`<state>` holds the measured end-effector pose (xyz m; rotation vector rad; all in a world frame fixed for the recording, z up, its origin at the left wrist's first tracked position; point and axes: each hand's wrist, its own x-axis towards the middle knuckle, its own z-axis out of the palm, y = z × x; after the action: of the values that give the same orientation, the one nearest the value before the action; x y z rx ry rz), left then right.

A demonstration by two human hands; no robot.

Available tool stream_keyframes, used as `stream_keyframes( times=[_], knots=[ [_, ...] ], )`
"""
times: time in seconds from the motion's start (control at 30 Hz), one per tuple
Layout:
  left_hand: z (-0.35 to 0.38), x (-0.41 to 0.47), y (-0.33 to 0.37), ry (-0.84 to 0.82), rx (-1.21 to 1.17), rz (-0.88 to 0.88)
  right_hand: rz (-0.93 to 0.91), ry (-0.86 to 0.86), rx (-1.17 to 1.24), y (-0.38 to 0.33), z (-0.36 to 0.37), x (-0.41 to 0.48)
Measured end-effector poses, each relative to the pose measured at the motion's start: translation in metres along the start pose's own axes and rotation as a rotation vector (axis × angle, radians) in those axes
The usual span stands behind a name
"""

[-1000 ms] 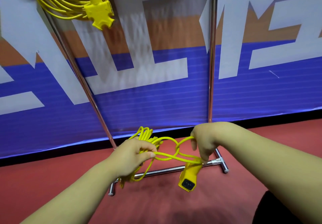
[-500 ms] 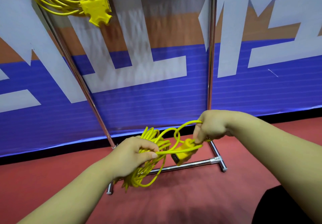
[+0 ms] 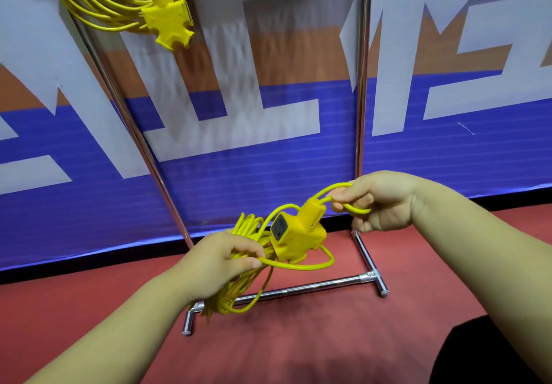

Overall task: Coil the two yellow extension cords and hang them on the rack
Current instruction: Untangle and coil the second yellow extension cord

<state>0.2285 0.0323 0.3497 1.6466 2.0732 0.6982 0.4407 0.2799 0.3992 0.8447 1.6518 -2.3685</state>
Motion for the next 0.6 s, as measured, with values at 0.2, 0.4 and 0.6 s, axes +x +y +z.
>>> stream_keyframes(
  times=[0.2,0.4,0.6],
  knots=[
    [-0.008,0.004,-0.017,0.036,0.032,-0.143,-0.086,-0.011,0.064,-0.002,0.001,-0.005],
    [-0.016,0.002,-0.021,0.150,0.085,-0.193,-0.108,0.014,0.090,-0.009,0.001,-0.004],
    [-0.024,-0.005,-0.027,0.205,0.133,-0.270,-0.010,0.160,-0.475,0.008,-0.004,0.006]
  ],
)
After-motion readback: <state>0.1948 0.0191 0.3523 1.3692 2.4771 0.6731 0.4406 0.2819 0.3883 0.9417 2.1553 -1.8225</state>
